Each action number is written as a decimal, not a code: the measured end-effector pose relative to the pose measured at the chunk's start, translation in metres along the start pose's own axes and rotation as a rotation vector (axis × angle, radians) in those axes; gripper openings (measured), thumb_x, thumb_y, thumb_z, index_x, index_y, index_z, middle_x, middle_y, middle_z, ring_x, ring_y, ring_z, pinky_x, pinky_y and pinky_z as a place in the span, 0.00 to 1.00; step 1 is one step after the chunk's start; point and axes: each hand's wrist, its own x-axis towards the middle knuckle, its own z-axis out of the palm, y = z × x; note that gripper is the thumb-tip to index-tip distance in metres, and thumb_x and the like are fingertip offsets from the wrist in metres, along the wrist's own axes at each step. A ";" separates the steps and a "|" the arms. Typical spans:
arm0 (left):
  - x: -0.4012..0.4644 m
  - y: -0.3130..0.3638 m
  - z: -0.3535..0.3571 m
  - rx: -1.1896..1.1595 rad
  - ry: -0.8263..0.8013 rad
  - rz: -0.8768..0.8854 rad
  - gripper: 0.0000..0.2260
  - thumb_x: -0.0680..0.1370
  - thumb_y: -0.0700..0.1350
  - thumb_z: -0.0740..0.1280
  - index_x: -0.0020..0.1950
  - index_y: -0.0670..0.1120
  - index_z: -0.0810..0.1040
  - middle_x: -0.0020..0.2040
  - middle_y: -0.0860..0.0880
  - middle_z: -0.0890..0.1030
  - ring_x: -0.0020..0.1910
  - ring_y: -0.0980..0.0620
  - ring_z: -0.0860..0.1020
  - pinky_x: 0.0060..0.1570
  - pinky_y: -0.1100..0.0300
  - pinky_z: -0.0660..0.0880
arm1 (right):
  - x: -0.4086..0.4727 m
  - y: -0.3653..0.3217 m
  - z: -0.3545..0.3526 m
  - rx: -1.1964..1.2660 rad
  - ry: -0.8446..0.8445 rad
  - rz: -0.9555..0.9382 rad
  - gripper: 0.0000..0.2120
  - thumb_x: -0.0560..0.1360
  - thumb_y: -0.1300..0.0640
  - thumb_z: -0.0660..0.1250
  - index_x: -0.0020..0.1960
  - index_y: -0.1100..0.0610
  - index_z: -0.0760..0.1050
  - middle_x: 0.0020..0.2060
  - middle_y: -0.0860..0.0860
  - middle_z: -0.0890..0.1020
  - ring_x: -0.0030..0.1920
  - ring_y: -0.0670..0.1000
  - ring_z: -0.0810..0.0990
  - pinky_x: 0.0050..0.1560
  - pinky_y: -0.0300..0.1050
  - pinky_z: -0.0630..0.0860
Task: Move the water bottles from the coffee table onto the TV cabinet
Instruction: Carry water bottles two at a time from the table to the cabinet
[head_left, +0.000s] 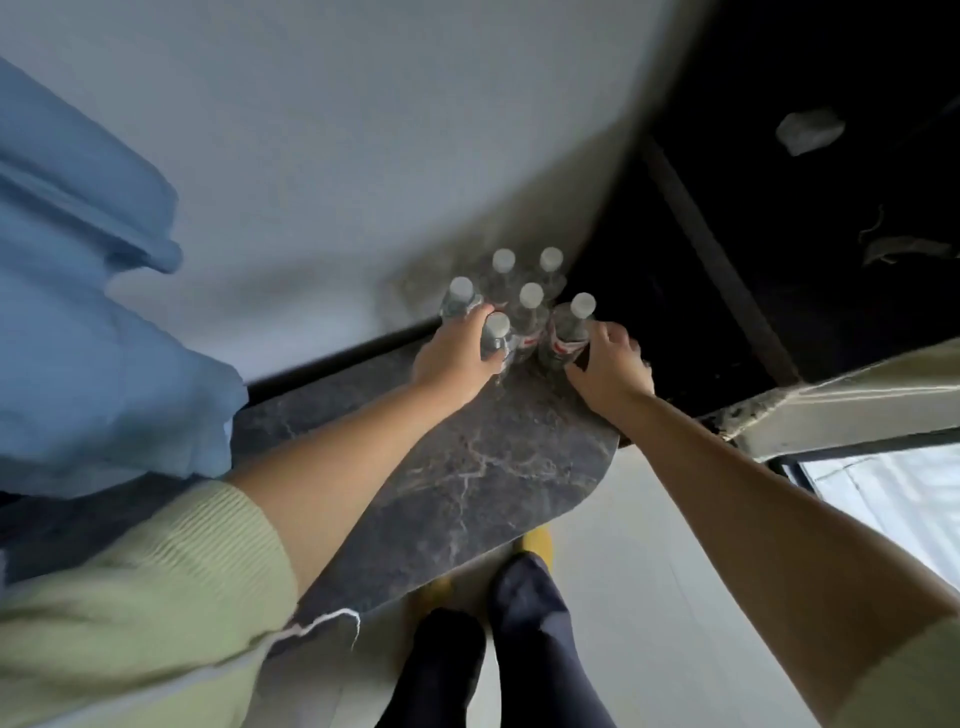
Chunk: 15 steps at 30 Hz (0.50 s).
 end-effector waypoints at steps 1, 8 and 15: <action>-0.006 0.008 -0.014 0.117 -0.025 0.055 0.24 0.78 0.50 0.66 0.72 0.48 0.65 0.63 0.45 0.76 0.60 0.43 0.76 0.52 0.49 0.76 | -0.012 -0.011 -0.009 -0.096 -0.003 -0.036 0.30 0.76 0.51 0.64 0.75 0.54 0.58 0.71 0.57 0.64 0.71 0.61 0.63 0.69 0.59 0.64; -0.056 0.019 -0.098 0.559 -0.030 0.189 0.19 0.79 0.50 0.60 0.69 0.48 0.67 0.63 0.43 0.75 0.61 0.40 0.74 0.55 0.50 0.71 | -0.068 -0.108 -0.061 -0.417 0.042 -0.241 0.22 0.75 0.57 0.63 0.69 0.52 0.67 0.68 0.54 0.68 0.71 0.57 0.62 0.72 0.65 0.55; -0.117 -0.001 -0.158 0.686 0.104 0.027 0.16 0.80 0.51 0.60 0.66 0.46 0.68 0.60 0.44 0.74 0.59 0.43 0.73 0.53 0.50 0.69 | -0.111 -0.171 -0.068 -0.541 0.148 -0.534 0.22 0.78 0.54 0.59 0.71 0.53 0.63 0.71 0.54 0.65 0.73 0.56 0.61 0.72 0.64 0.54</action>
